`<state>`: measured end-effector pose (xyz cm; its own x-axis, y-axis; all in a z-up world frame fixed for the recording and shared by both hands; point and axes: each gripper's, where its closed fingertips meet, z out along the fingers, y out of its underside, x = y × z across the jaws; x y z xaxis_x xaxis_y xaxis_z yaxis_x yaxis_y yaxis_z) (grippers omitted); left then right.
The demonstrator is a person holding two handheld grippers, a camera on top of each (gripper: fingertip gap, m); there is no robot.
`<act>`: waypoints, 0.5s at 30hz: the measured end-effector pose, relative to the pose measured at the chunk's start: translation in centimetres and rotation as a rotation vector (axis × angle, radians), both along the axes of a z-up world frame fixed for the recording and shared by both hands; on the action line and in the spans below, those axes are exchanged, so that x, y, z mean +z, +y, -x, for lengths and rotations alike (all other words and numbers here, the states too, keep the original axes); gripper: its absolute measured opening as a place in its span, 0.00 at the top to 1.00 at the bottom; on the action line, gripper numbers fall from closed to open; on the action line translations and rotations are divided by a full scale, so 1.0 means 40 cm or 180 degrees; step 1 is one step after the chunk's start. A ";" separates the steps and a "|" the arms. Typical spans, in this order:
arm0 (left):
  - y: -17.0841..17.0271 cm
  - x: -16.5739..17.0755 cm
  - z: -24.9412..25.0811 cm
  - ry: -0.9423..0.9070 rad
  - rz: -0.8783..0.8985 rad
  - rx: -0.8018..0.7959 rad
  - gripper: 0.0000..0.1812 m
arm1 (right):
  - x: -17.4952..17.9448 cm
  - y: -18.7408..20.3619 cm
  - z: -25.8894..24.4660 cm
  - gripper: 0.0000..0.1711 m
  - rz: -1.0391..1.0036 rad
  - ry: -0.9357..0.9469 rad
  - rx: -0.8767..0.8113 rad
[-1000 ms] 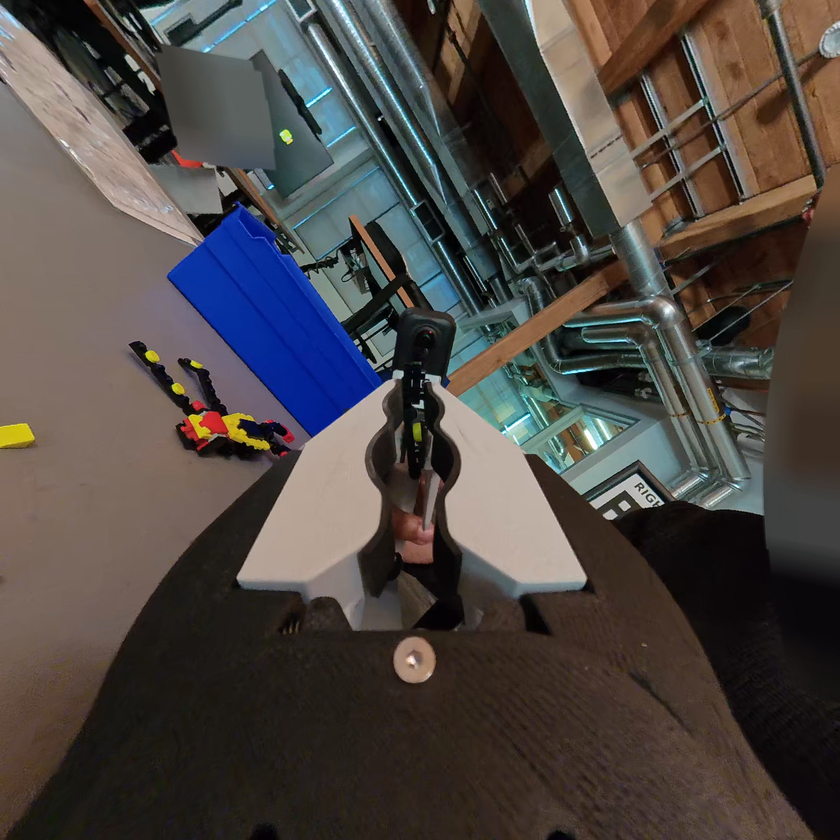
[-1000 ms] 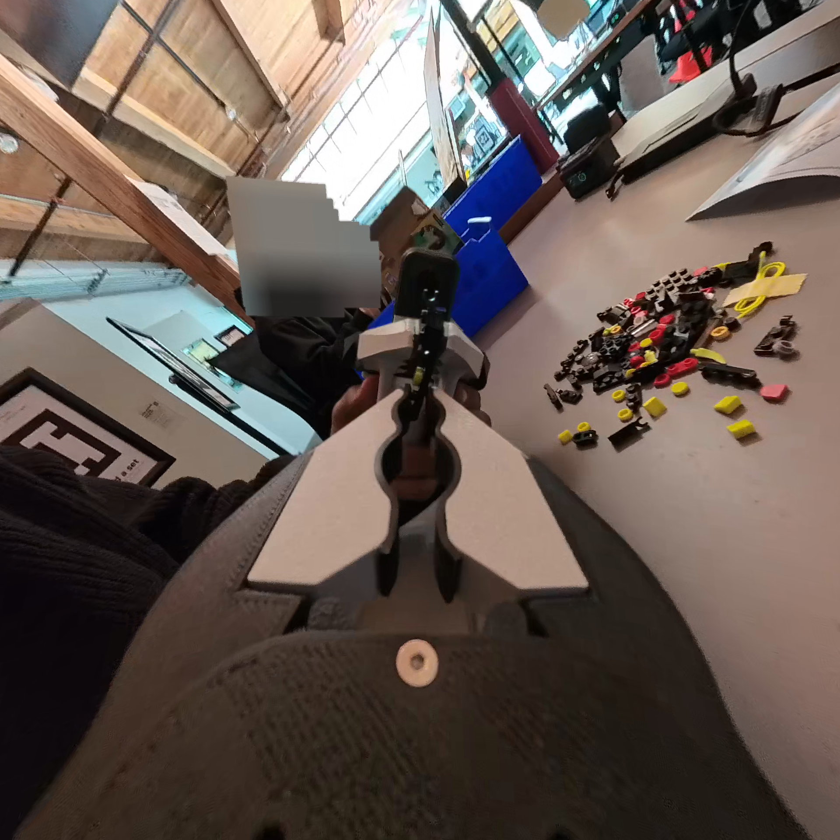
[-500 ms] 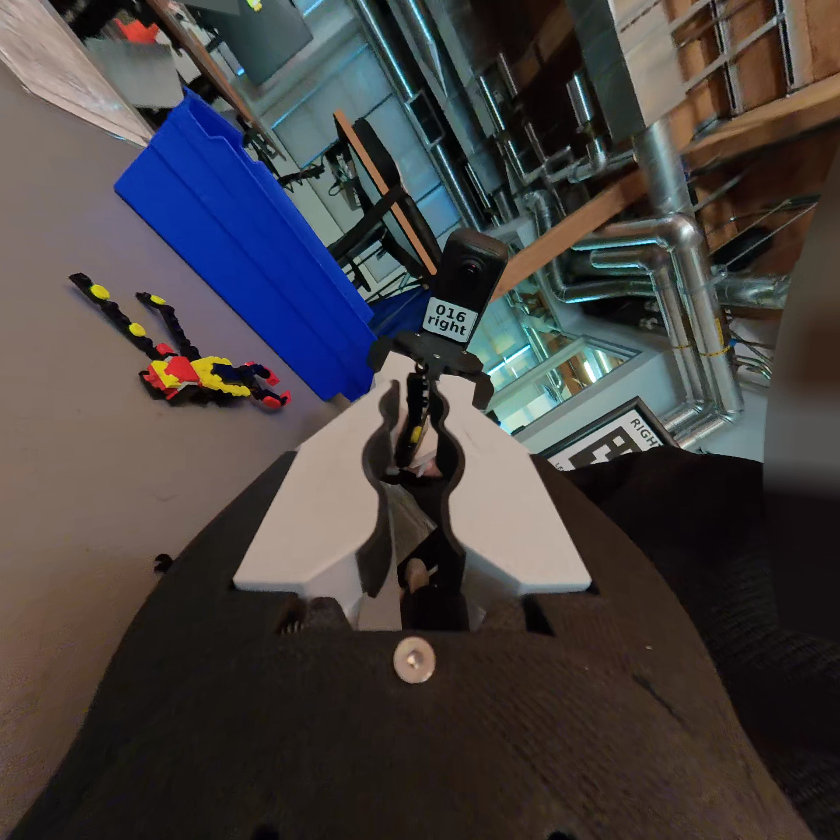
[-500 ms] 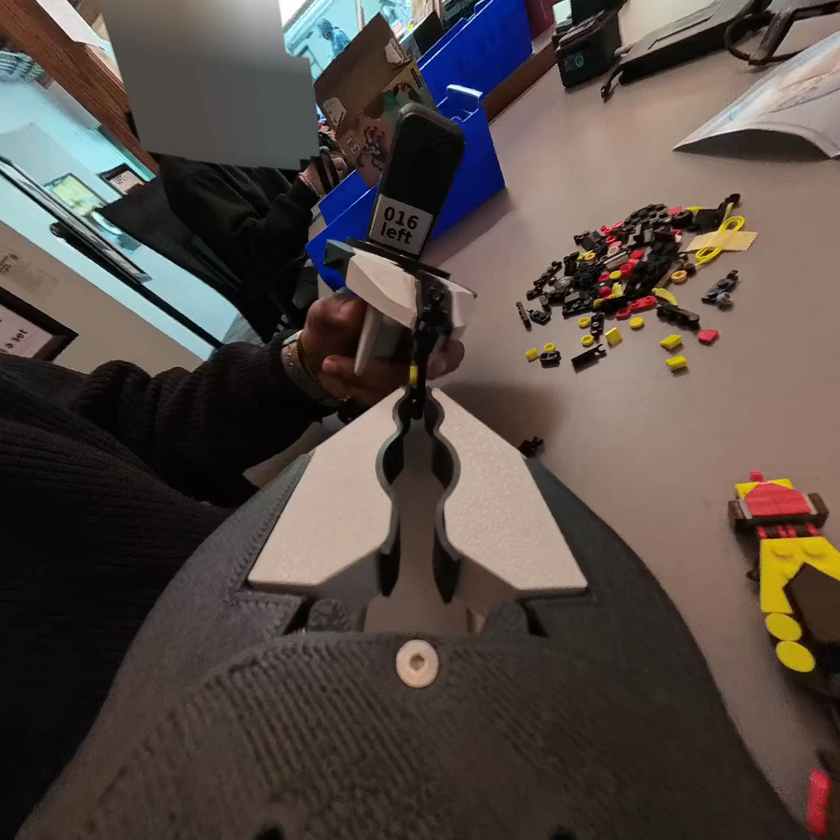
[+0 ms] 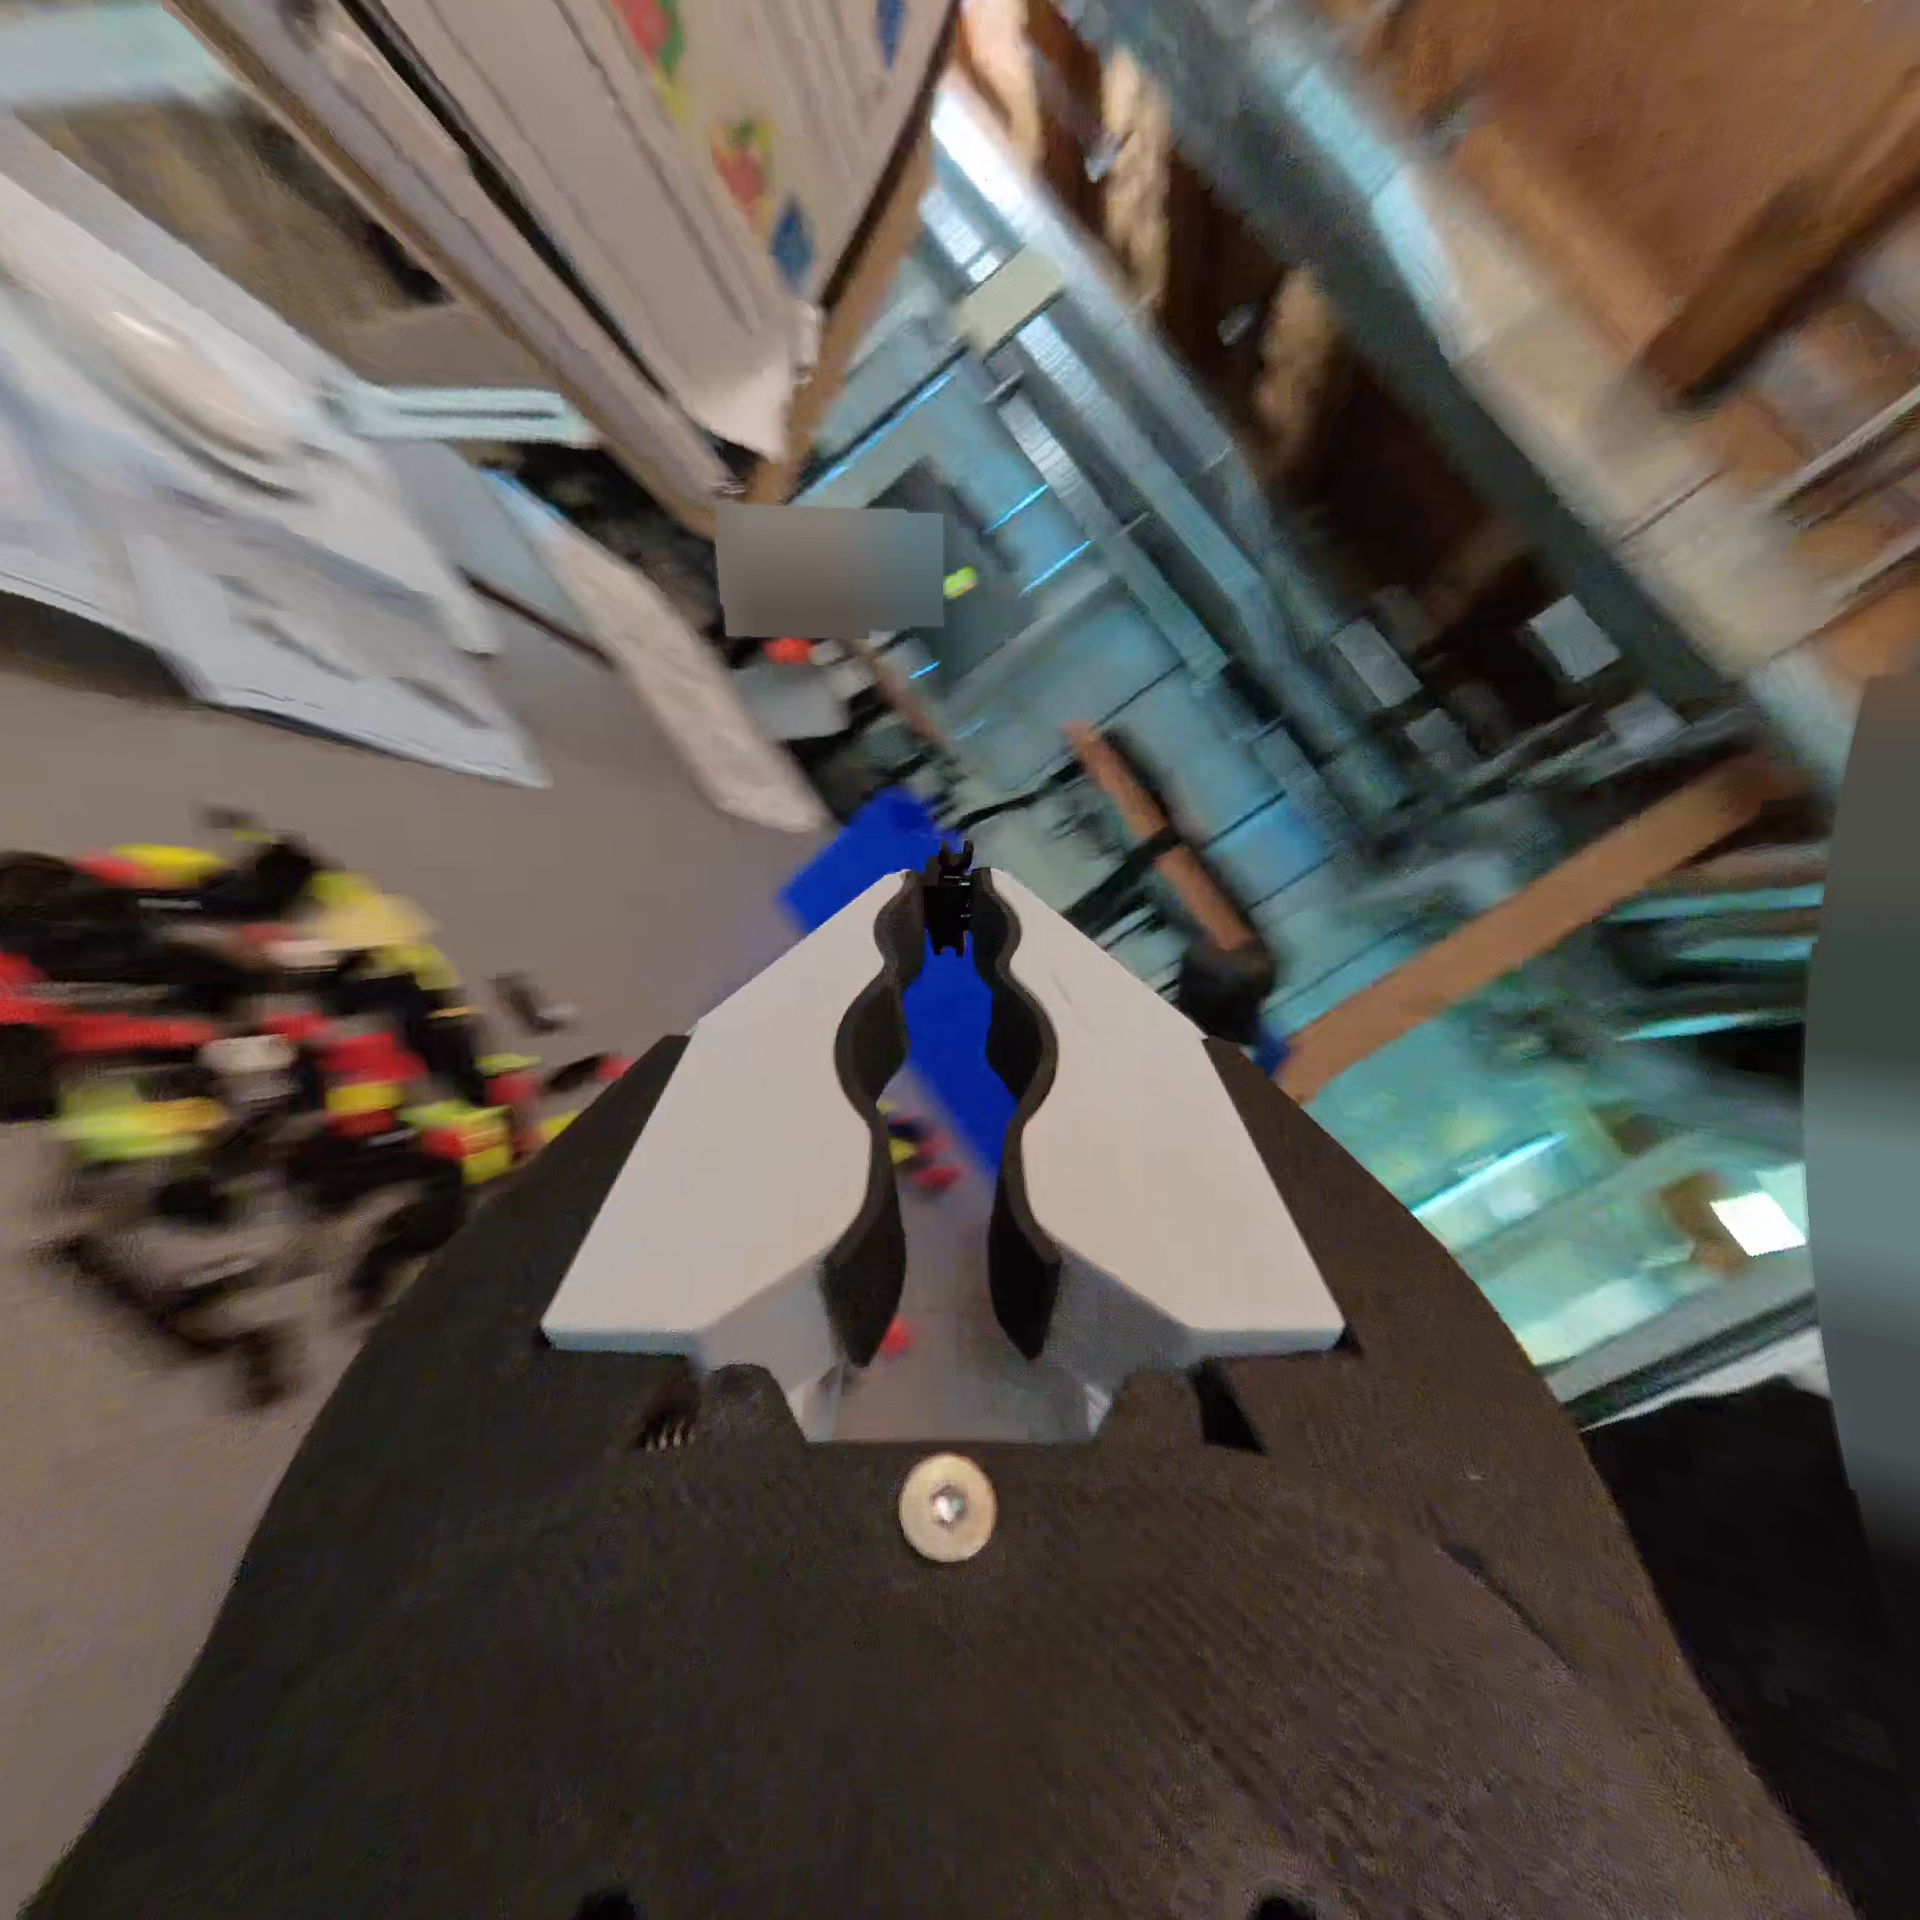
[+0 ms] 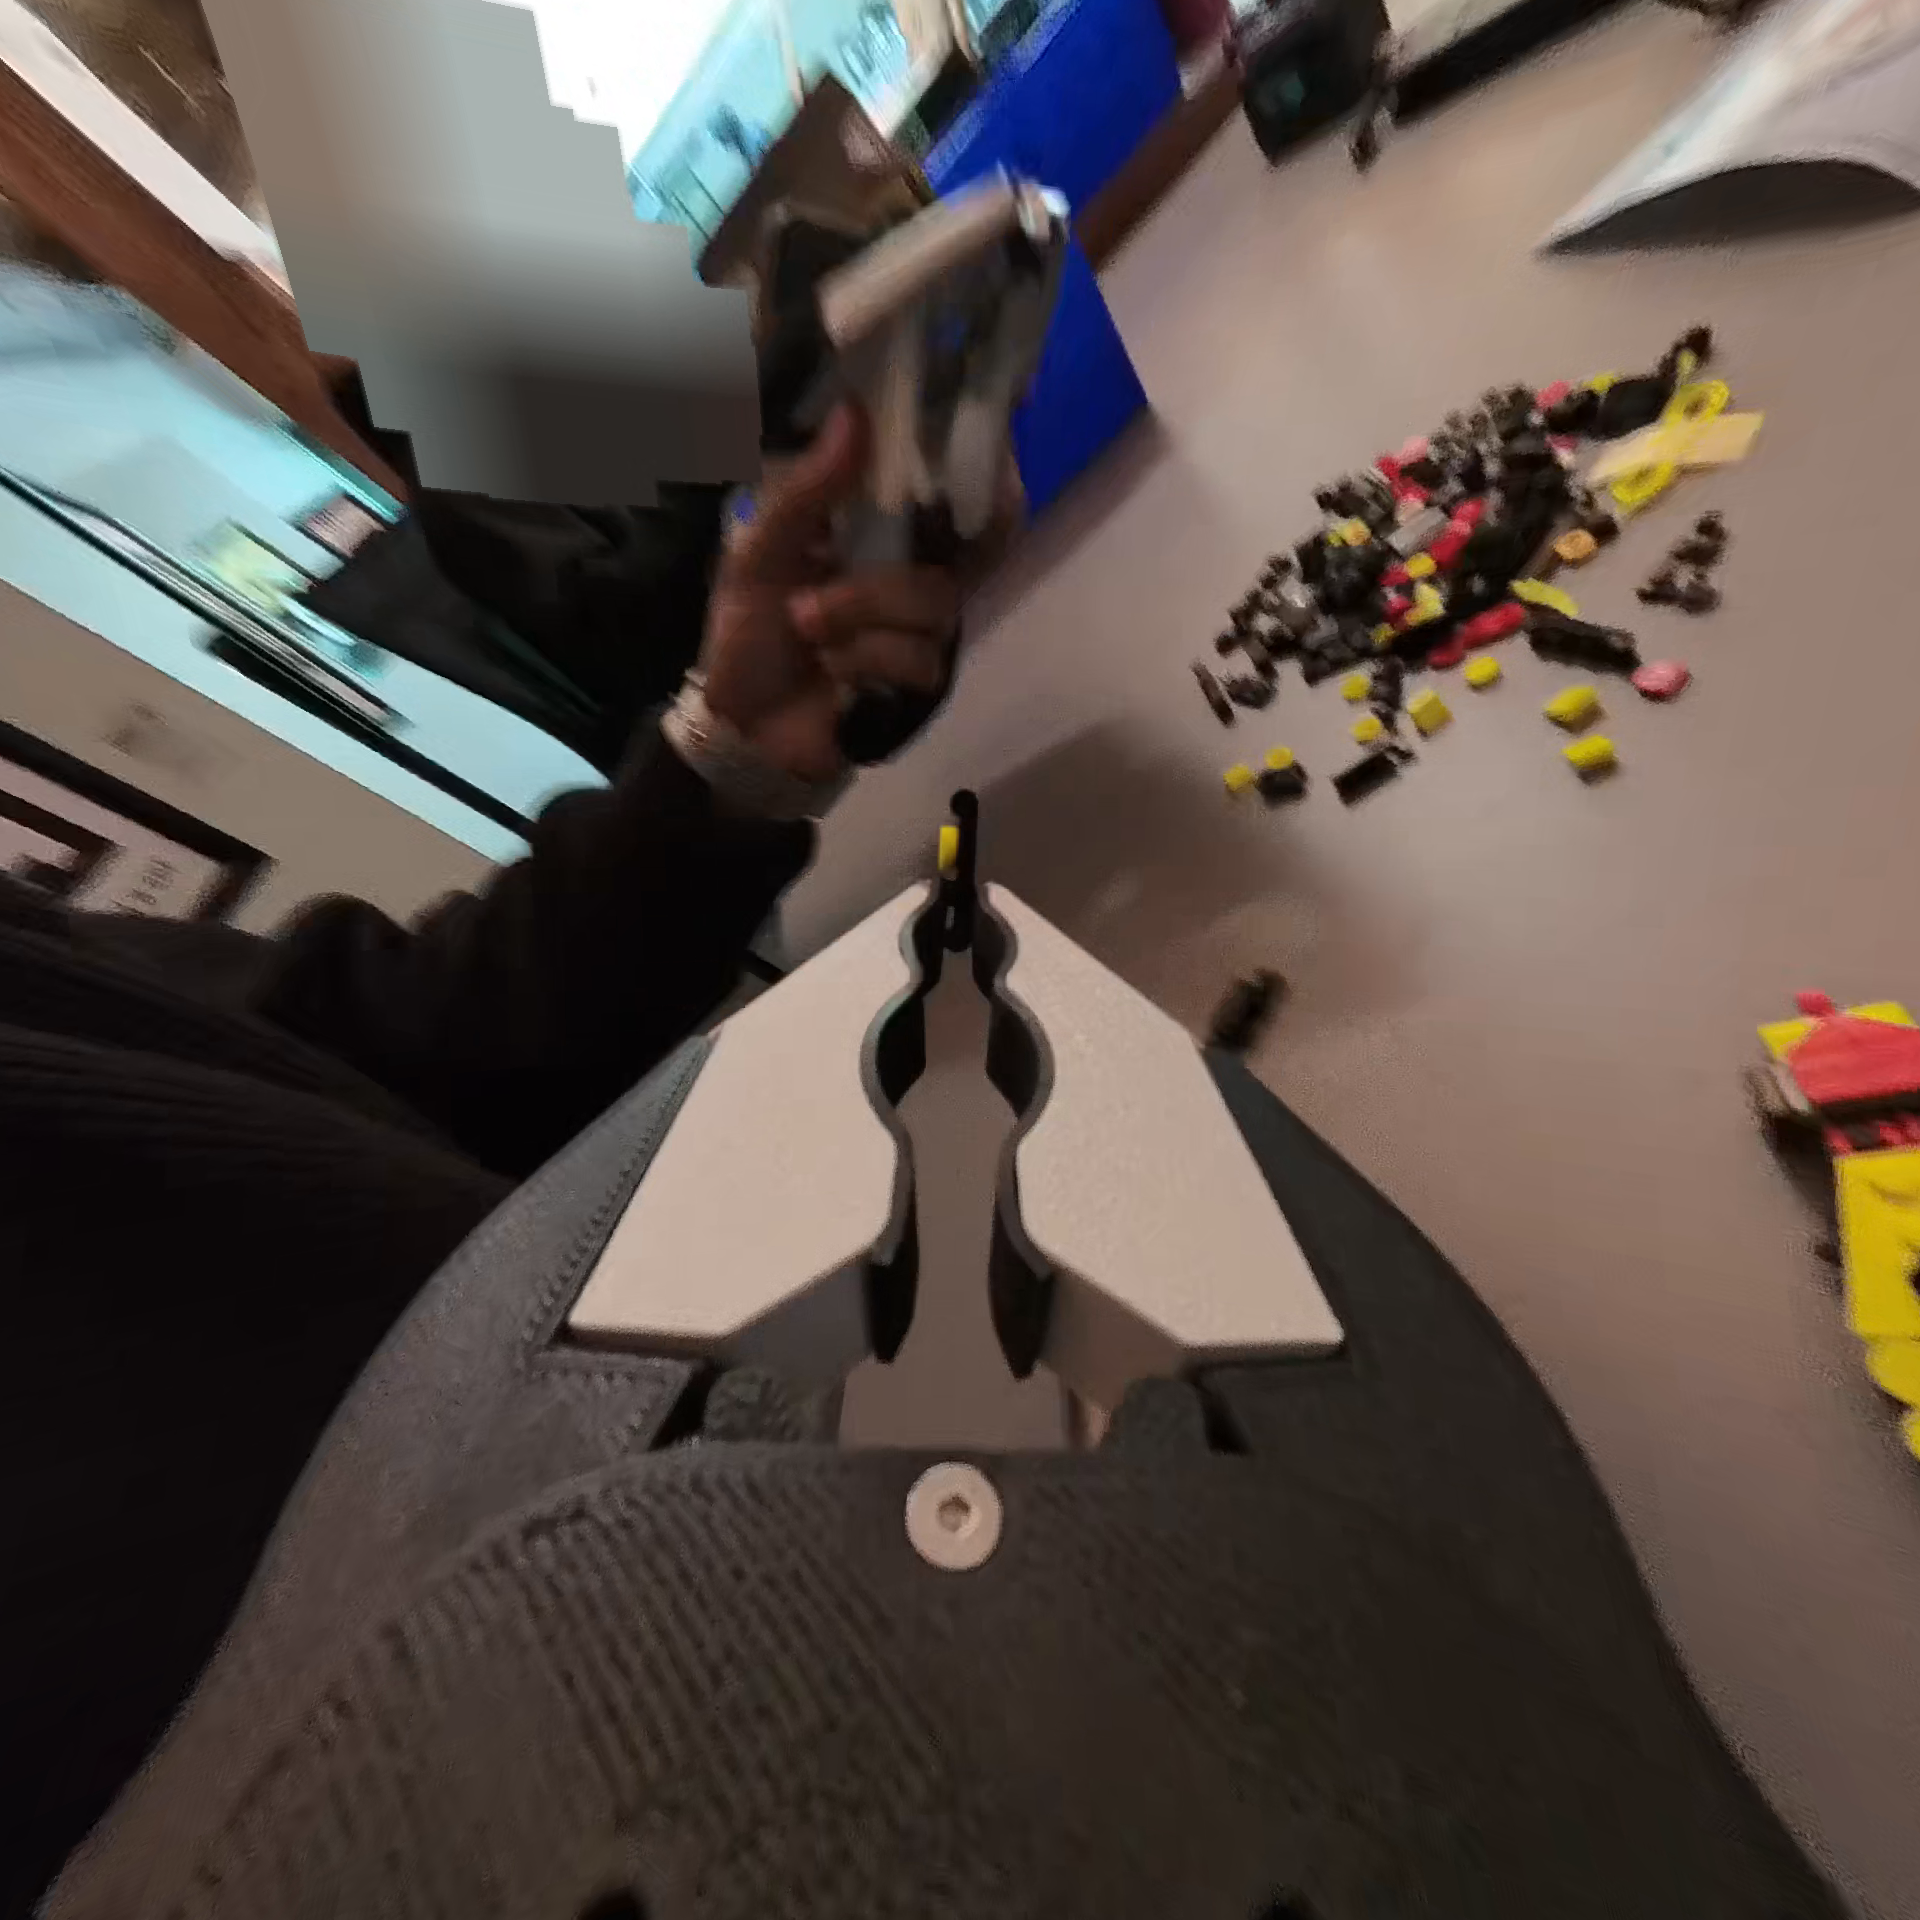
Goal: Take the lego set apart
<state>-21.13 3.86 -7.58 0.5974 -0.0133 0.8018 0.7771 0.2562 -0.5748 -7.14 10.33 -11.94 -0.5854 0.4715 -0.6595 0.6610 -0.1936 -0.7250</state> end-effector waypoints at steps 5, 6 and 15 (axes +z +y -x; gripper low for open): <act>0.017 -0.123 -0.047 0.0639 0.1332 -0.0266 0.96 | -0.036 0.047 0.024 0.98 -0.0634 0.0221 -0.0161; 0.047 -0.138 -0.097 0.0462 0.1252 -0.0719 0.96 | -0.054 0.051 0.024 0.98 -0.0750 0.0207 -0.0160; 0.035 -0.321 -0.265 -0.0141 0.2313 -0.2081 0.96 | -0.079 0.037 0.020 0.98 -0.0785 0.0183 -0.0057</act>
